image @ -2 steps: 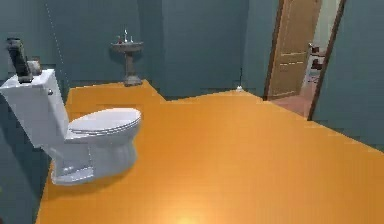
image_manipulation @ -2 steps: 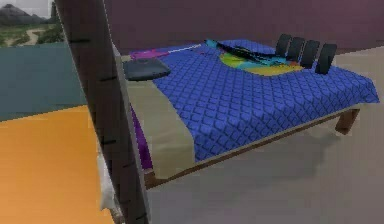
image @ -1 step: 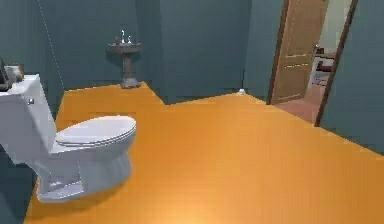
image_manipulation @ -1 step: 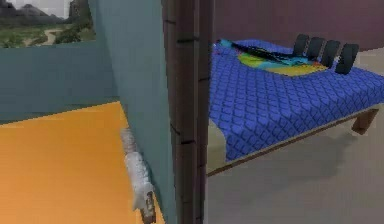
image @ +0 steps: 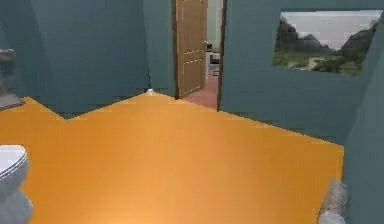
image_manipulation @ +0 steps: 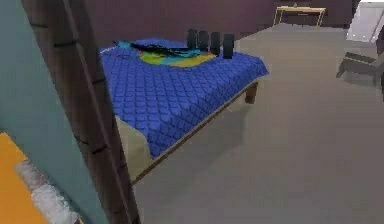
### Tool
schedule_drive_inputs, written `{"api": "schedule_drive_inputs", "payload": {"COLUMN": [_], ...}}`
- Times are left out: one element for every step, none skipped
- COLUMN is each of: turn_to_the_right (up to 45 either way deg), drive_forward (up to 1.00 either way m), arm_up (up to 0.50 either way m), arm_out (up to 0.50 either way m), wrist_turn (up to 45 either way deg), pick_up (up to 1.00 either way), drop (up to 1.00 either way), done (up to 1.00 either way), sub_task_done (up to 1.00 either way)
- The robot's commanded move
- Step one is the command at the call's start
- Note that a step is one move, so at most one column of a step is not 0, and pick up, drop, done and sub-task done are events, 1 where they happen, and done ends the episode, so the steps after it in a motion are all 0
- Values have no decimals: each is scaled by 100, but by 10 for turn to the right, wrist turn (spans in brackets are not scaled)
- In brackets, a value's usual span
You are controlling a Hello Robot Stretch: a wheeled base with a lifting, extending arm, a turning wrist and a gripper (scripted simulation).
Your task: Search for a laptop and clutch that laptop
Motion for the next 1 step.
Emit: {"api": "schedule_drive_inputs", "payload": {"turn_to_the_right": [0], "drive_forward": [100], "arm_up": [0], "arm_out": [0], "wrist_turn": [0], "pick_up": [0], "drop": [0], "done": [0], "sub_task_done": [0]}}
